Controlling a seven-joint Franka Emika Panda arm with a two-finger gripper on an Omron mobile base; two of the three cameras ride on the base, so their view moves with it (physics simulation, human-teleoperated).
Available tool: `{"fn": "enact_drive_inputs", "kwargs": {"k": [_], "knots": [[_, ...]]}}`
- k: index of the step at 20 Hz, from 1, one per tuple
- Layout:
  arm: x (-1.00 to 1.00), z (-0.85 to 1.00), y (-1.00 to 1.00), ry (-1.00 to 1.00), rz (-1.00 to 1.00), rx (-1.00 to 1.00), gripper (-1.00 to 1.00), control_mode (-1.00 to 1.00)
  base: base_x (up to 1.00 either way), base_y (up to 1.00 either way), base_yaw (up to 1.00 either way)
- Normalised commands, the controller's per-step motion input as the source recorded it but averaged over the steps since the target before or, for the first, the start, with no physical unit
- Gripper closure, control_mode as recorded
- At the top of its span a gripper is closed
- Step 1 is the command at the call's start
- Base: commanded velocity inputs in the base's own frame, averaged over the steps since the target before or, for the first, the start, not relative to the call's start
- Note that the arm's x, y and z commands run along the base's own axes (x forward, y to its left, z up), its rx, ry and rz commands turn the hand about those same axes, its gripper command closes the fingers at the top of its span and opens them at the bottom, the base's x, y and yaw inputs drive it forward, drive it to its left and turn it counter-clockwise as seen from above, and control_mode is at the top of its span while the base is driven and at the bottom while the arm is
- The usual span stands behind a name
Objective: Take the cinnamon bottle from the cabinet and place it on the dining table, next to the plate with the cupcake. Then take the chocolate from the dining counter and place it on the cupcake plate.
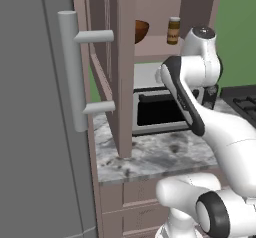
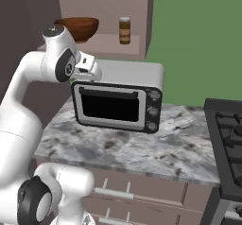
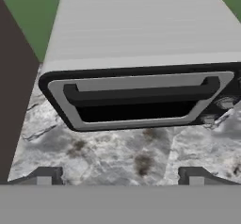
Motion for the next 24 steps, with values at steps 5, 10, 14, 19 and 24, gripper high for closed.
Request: {"fn": "enact_drive_inputs", "kwargs": {"k": [5,10,14,19,24], "knots": [[0.06,0.73,-0.26,-0.41,-0.26,0.0,-1.0,-1.0,0.0,0.0,0.0],[0.09,0.73,-0.42,-0.41,-0.16,0.02,-1.0,-1.0,0.0,0.0,0.0],[0.52,0.96,-0.46,-0.22,-0.02,0.06,-1.0,-1.0,0.0,0.0,0.0],[0.79,0.42,-0.13,-0.01,0.01,0.06,-1.0,-1.0,0.0,0.0,0.0],[0.78,-0.09,-0.07,0.08,0.0,0.03,-1.0,-1.0,0.0,0.0,0.0]]}}
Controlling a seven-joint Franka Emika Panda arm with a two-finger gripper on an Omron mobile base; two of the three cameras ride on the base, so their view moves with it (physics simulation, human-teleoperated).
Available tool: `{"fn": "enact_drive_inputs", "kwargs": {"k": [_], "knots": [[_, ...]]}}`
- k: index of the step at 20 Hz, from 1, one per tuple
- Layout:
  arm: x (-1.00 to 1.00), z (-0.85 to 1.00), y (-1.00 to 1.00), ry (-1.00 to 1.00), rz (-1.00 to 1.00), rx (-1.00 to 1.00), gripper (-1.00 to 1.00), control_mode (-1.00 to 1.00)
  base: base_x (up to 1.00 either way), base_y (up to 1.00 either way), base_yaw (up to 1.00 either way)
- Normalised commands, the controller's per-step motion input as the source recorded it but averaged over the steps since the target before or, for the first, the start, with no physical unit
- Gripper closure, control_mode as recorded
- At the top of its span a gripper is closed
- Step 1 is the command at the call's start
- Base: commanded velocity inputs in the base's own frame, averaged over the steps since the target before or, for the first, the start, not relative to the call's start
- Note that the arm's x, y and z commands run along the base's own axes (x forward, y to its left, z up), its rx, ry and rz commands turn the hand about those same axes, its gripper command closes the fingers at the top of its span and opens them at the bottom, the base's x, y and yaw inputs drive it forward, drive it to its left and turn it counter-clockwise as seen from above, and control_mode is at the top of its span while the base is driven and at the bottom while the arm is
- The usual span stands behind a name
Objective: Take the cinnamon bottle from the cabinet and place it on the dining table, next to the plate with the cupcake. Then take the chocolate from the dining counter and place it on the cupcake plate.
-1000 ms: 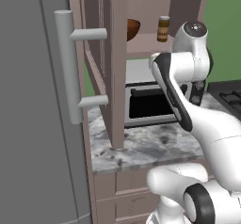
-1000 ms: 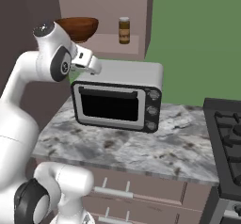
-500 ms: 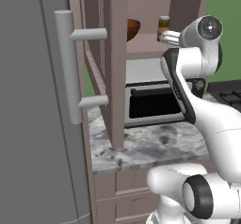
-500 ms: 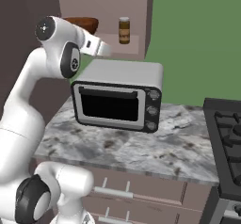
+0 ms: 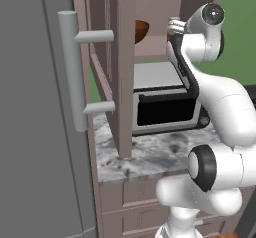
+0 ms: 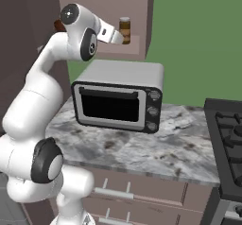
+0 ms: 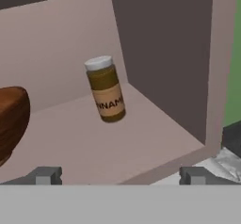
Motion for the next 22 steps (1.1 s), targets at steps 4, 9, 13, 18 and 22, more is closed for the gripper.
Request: {"fn": "enact_drive_inputs", "kwargs": {"k": [4,9,13,18,22], "knots": [[0.74,0.0,-0.09,0.05,0.01,0.03,-1.0,-1.0,0.0,0.0,0.0],[0.56,0.0,-0.2,0.07,0.03,0.01,-1.0,-1.0,0.0,0.0,0.0],[0.37,0.0,-0.13,0.02,0.04,0.0,-1.0,-1.0,0.0,0.0,0.0],[0.56,0.0,-0.04,0.0,0.01,0.0,-1.0,-1.0,0.0,0.0,0.0],[0.49,0.0,0.0,-0.03,0.0,-0.02,-1.0,-1.0,0.0,0.0,0.0]]}}
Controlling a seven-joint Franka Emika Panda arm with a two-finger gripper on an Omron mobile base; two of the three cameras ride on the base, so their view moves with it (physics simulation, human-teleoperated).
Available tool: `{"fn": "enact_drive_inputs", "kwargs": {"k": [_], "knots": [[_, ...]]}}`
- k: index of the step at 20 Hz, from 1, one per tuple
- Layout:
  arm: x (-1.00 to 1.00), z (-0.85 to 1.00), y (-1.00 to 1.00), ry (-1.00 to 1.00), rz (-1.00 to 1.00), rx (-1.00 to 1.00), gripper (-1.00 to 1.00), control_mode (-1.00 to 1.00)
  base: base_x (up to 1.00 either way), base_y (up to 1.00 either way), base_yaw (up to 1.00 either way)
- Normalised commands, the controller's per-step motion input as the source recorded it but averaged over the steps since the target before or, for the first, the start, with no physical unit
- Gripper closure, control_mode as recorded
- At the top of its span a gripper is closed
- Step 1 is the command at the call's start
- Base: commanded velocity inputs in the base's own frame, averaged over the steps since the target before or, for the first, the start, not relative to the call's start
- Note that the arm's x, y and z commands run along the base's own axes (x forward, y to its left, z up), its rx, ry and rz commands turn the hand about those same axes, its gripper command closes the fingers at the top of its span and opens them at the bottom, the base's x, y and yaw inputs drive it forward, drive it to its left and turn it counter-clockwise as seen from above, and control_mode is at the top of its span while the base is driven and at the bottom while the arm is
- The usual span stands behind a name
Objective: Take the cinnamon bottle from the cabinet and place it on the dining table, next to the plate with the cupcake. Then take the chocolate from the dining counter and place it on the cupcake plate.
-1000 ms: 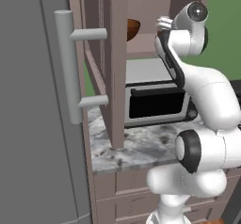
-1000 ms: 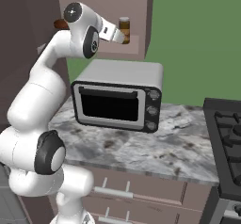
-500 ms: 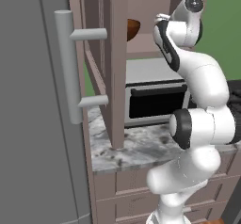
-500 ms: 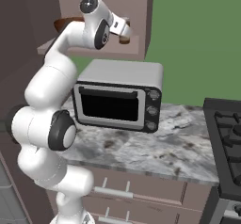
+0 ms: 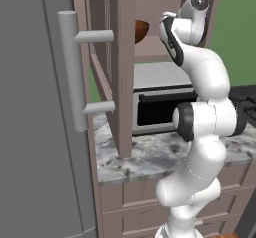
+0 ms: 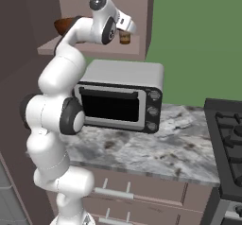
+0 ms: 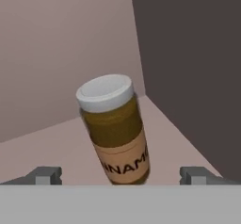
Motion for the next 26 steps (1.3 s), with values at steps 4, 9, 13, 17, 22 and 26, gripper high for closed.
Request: {"fn": "enact_drive_inputs", "kwargs": {"k": [4,9,13,17,22,26], "knots": [[0.26,-0.02,0.0,-0.05,0.0,-0.03,-1.0,-1.0,0.0,0.0,0.0],[0.26,-0.13,0.0,-0.03,0.0,-0.03,-1.0,-1.0,0.0,0.0,0.0],[0.28,-0.07,0.0,0.0,0.0,0.0,-1.0,-1.0,0.0,0.0,0.0],[0.26,-0.03,-0.06,0.0,0.0,0.0,-1.0,-1.0,0.0,0.0,0.0],[0.28,0.0,-0.09,0.0,0.0,0.0,-1.0,-1.0,0.0,0.0,0.0],[0.25,0.0,-0.1,0.0,0.0,0.0,1.0,-1.0,0.0,0.0,0.0]]}}
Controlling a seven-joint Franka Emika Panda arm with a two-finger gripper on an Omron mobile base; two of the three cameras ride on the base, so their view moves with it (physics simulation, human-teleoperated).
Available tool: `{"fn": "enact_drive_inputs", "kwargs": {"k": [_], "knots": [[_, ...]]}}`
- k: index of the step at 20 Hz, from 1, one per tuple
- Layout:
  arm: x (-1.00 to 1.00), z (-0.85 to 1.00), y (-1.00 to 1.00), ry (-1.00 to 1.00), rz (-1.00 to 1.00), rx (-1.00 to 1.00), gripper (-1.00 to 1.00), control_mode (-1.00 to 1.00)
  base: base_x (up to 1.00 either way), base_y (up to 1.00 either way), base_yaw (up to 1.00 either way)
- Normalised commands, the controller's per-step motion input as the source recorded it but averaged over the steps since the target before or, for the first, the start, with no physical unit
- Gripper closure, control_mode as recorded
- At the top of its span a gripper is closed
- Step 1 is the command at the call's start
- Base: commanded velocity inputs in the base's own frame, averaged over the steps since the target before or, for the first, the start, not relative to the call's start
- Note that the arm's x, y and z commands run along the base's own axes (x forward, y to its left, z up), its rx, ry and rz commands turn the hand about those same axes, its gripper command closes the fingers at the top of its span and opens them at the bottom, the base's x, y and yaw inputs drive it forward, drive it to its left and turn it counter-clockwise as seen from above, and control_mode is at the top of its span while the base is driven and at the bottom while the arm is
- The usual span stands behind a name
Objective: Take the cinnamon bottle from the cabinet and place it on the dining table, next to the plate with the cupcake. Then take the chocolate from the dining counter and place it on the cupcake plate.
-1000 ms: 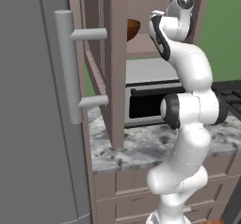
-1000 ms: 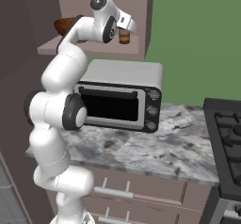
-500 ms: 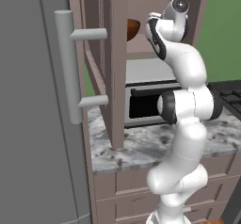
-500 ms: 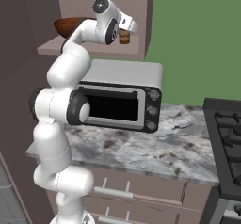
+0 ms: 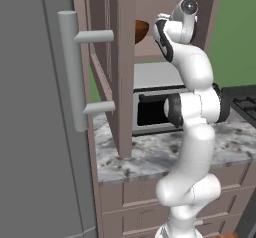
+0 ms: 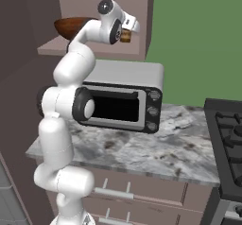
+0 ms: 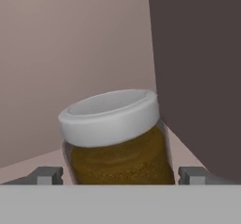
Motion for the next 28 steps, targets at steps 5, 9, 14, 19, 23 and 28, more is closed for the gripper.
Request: {"fn": "enact_drive_inputs", "kwargs": {"k": [5,9,14,19,23,28], "knots": [[0.04,0.0,-0.12,0.0,0.0,0.0,1.0,-1.0,0.0,0.0,0.0],[-0.39,0.0,-0.01,-0.01,0.0,0.0,1.0,-1.0,0.0,0.0,0.0],[-1.0,-0.11,0.24,-0.14,0.07,0.0,1.0,-1.0,0.0,0.0,0.0],[-1.0,-0.02,0.43,-0.2,0.17,-0.03,1.0,-1.0,0.0,0.0,0.0],[-1.0,0.0,0.35,-0.17,0.2,-0.06,1.0,-1.0,0.0,0.0,0.0],[-1.0,0.08,0.04,-0.06,0.18,-0.01,1.0,-1.0,0.0,0.0,0.0]]}}
